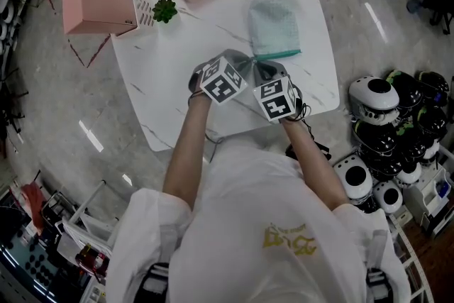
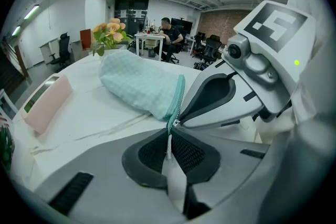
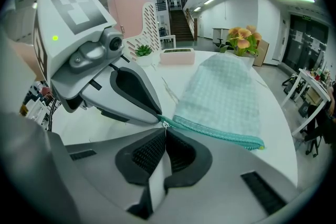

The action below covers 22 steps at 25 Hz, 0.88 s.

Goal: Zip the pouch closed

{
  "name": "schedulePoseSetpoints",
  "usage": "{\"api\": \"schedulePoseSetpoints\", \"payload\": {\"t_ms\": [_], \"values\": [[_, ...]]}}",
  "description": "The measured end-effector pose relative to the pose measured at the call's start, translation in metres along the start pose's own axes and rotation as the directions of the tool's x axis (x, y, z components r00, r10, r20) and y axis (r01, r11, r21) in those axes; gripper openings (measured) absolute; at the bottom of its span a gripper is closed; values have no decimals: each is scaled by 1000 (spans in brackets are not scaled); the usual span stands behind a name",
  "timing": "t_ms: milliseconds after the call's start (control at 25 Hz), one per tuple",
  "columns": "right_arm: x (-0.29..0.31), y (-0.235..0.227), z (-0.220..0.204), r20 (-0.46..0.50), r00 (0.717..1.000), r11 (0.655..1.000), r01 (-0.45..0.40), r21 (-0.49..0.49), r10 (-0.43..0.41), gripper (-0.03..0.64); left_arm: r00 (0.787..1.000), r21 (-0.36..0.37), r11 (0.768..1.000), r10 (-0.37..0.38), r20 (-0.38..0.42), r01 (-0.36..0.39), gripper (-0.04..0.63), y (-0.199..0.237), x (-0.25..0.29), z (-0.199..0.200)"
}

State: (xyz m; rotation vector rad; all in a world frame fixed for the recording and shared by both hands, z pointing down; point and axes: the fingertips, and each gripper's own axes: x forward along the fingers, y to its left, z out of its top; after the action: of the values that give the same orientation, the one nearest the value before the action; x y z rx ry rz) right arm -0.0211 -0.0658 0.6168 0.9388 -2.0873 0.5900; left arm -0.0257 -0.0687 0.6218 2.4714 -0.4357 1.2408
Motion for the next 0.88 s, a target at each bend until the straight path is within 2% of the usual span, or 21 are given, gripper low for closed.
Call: {"api": "schedulePoseSetpoints", "payload": {"t_ms": [880], "values": [[-3,-1,2,-29,1000,998,-8,-59,6,17,1000,-57,998,-15,5,15,37,2,-4,-3]]}}
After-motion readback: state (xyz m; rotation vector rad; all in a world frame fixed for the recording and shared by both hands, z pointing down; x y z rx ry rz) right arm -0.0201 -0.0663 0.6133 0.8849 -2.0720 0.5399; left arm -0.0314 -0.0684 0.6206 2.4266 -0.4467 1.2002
